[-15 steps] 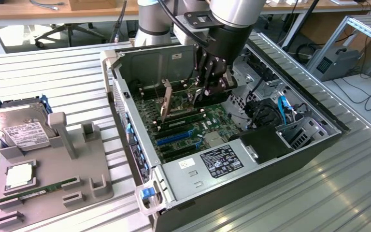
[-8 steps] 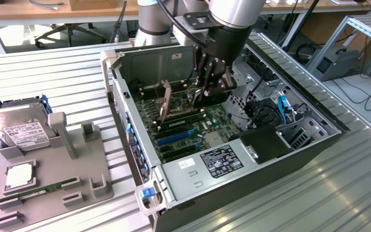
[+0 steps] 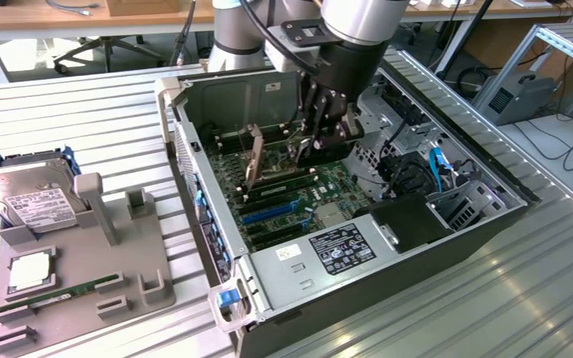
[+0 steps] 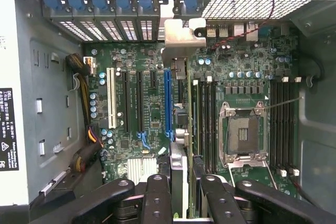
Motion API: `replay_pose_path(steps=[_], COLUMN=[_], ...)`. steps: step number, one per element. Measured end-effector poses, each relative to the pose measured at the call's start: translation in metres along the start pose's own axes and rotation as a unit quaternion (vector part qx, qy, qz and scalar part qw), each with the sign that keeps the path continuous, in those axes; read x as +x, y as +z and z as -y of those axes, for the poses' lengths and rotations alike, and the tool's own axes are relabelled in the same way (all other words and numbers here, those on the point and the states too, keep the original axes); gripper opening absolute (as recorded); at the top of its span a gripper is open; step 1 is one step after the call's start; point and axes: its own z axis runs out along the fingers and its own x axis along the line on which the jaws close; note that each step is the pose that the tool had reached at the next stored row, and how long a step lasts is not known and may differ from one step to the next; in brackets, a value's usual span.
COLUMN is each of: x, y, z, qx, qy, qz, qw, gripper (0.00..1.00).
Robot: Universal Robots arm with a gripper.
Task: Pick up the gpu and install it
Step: 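Insert the gpu into the slot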
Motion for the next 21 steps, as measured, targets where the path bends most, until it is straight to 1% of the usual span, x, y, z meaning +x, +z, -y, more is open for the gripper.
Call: replay_pose_path(steps=[21], x=[0.0015], y=[0.0035], z=[-0.0059], qx=[0.0000], qy=[0.000], qz=[0.0000], qw=[1.0000], gripper=[0.27])
